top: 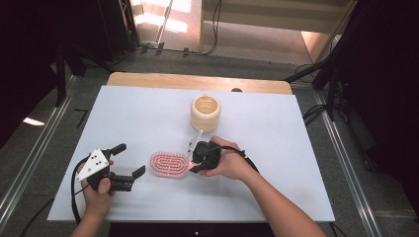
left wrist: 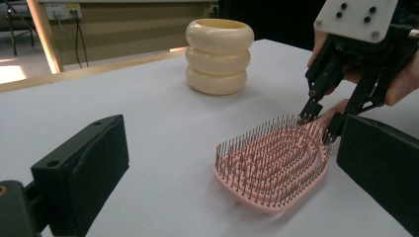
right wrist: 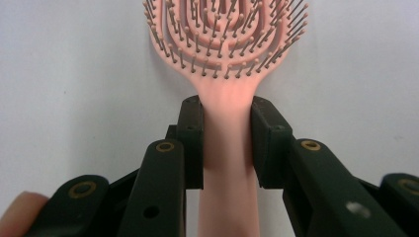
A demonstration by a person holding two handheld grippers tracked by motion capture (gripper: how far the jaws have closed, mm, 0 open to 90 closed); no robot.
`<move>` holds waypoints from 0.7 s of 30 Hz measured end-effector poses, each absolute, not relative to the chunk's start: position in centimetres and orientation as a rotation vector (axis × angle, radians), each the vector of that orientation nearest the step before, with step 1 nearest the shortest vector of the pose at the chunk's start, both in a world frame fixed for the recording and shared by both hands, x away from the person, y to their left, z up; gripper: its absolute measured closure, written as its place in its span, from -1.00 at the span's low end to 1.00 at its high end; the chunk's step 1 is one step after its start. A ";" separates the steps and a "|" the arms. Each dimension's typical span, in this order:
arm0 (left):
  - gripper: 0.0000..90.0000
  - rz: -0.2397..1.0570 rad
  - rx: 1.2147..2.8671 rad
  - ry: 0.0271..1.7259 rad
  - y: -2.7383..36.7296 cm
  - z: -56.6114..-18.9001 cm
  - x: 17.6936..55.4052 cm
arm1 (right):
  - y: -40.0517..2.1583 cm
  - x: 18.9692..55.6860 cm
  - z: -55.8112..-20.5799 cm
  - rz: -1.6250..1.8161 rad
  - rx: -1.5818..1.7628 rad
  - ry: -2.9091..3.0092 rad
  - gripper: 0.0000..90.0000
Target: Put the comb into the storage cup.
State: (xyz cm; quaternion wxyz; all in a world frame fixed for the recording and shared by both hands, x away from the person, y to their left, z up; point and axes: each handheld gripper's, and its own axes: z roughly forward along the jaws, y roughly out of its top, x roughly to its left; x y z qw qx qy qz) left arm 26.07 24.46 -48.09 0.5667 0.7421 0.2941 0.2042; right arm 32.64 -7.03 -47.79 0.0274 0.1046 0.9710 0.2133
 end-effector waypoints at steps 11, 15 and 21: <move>-1.00 0.468 1.743 0.683 23.4 -47.6 26.1 | -7.9 31.8 -47.1 0.776 0.371 2.941 0.51; -1.00 0.451 1.723 0.692 23.4 -47.4 26.2 | -8.3 31.7 -46.9 0.820 0.396 2.904 0.51; -1.00 0.430 1.707 0.703 23.2 -47.2 26.5 | -8.5 31.4 -46.6 0.864 0.414 2.865 0.51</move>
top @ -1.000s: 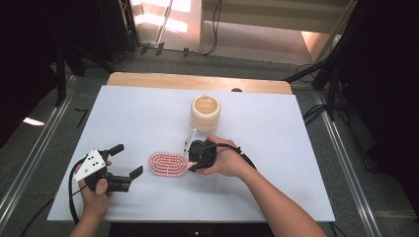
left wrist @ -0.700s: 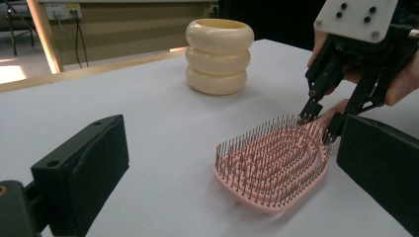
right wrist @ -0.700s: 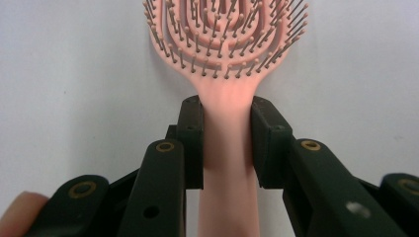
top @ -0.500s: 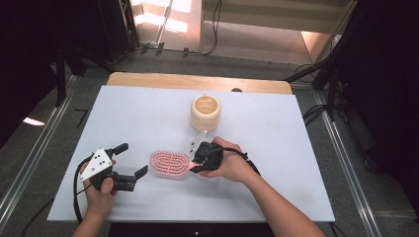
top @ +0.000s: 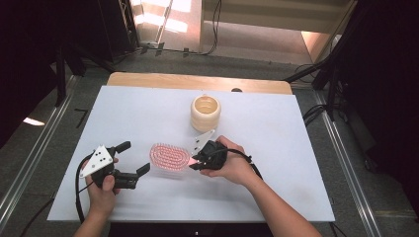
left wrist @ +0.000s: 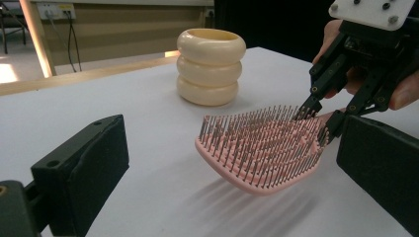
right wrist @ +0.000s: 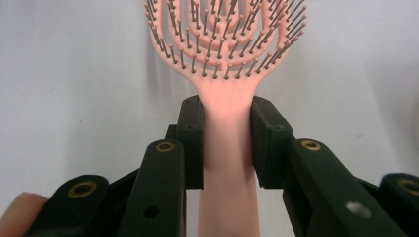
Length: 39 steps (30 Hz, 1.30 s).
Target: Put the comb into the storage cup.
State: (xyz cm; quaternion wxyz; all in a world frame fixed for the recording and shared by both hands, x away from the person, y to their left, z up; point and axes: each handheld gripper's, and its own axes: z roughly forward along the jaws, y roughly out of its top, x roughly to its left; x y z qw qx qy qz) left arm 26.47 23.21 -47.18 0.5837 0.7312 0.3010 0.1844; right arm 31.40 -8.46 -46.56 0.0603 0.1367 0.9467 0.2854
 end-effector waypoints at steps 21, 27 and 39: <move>-1.00 0.322 1.669 0.741 21.0 -45.8 28.3 | -10.4 30.9 -45.9 1.043 0.493 2.687 0.51; -1.00 0.305 1.659 0.755 19.8 -45.4 28.9 | -11.1 30.6 -45.6 1.093 0.525 2.632 0.51; -1.00 0.247 1.648 0.808 17.5 -44.7 30.2 | -12.3 30.1 -45.6 1.179 0.581 2.493 0.51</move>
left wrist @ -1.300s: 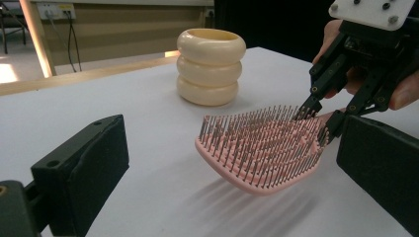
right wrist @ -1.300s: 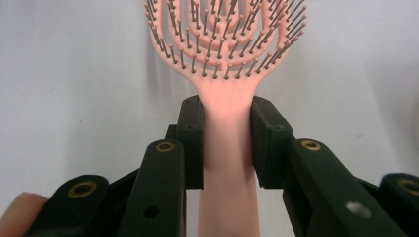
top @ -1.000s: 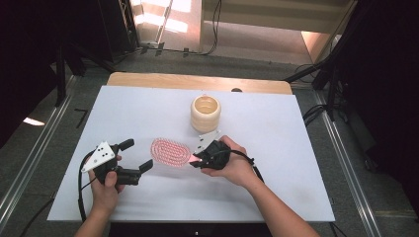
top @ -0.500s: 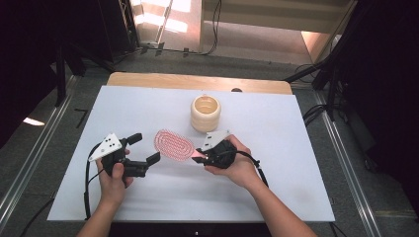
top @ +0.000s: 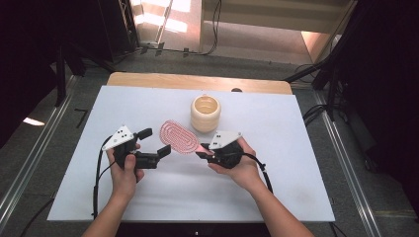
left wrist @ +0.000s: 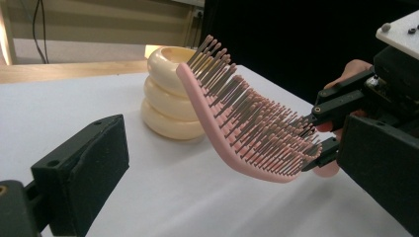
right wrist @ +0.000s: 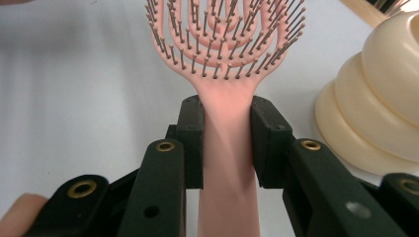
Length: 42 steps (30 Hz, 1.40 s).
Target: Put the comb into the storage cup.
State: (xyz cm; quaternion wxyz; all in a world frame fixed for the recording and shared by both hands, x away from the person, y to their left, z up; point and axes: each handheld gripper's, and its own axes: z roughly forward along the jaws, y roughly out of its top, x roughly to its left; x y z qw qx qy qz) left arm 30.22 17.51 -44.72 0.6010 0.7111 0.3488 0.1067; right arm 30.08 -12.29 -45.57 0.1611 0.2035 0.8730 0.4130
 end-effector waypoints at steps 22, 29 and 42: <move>-0.46 0.222 1.659 0.897 13.0 -43.3 31.3 | -13.4 29.0 -46.0 1.274 0.620 2.337 0.51; -0.17 0.157 1.632 0.914 12.8 -43.1 31.7 | -13.6 28.8 -46.1 1.286 0.624 2.317 0.51; -0.09 0.049 1.585 0.929 12.7 -42.9 32.2 | -13.1 28.5 -46.1 1.293 0.604 2.295 0.51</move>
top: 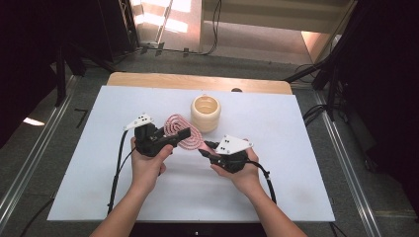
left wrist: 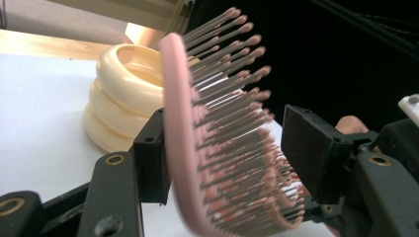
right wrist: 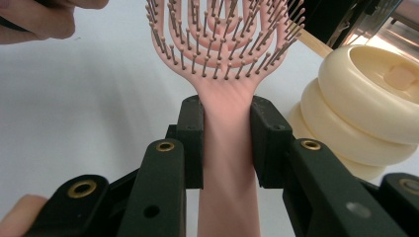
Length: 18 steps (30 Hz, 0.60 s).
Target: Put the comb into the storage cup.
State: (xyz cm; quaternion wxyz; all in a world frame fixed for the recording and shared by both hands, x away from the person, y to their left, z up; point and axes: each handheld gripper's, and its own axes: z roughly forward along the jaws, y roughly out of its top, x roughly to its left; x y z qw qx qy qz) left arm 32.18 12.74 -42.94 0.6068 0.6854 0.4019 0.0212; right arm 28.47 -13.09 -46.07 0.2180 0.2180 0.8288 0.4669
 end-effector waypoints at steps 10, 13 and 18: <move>-0.09 0.024 1.577 0.955 12.8 -43.0 32.5 | -12.7 28.3 -46.0 1.308 0.583 2.280 0.51; -0.07 0.012 1.580 0.956 12.8 -43.1 32.5 | -12.7 28.3 -46.0 1.310 0.573 2.281 0.51; 0.16 -0.014 1.599 0.969 12.8 -43.2 32.7 | -12.6 28.2 -46.3 1.317 0.581 2.270 0.51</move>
